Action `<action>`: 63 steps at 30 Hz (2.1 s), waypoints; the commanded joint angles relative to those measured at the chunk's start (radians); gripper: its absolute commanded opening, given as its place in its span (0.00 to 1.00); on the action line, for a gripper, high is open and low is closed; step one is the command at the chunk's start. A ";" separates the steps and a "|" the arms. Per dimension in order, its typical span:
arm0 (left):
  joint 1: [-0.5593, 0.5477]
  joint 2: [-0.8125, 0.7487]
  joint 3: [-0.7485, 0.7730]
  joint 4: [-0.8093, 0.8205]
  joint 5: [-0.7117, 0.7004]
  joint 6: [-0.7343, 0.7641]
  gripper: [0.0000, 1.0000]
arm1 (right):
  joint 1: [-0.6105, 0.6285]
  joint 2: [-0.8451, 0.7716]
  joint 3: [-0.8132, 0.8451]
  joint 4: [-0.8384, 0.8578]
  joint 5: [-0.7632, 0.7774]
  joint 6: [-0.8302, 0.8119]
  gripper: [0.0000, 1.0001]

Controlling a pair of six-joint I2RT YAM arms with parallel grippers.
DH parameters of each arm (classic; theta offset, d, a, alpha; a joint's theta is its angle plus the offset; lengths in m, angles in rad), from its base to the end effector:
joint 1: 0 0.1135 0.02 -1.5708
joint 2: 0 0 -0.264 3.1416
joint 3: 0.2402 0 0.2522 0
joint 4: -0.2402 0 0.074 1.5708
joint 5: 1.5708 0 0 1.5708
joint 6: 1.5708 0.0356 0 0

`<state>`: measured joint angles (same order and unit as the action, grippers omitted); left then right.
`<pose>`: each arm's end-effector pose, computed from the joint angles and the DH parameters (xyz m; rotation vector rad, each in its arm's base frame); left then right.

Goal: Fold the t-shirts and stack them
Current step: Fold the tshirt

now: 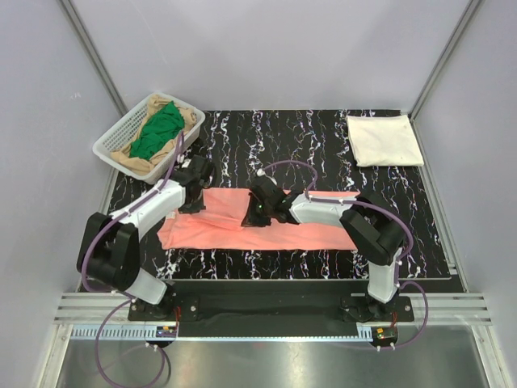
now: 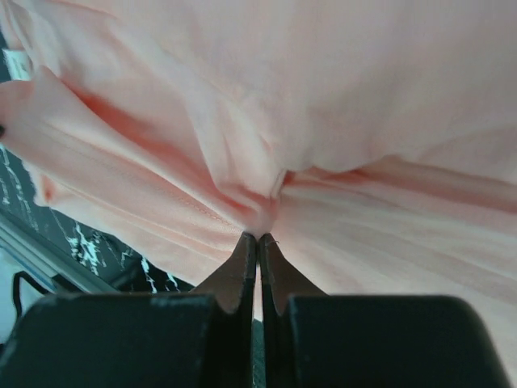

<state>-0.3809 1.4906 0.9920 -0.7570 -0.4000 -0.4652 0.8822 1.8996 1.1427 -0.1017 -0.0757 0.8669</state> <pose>0.2612 -0.0897 0.2107 -0.1989 2.6698 0.3200 0.2496 0.3075 0.1559 -0.0570 2.6231 0.8124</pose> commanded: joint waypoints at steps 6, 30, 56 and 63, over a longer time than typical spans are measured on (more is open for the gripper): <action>0.042 0.123 0.145 0.002 -0.025 -0.010 0.00 | -0.074 0.010 0.081 -0.004 -0.078 0.015 0.10; 0.199 -0.085 0.053 0.082 0.255 -0.010 0.44 | 0.066 -0.110 0.028 0.000 0.039 -0.451 0.37; 0.427 -0.059 -0.105 0.275 0.578 -0.053 0.52 | 0.267 0.174 0.278 -0.007 0.258 -0.832 0.41; 0.425 -0.041 -0.127 0.311 0.570 -0.078 0.48 | 0.273 0.174 0.253 -0.007 0.307 -0.839 0.42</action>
<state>0.0456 1.4403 0.8730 -0.5098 0.1799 -0.5266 1.1427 2.0743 1.3815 -0.1246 0.1844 0.0475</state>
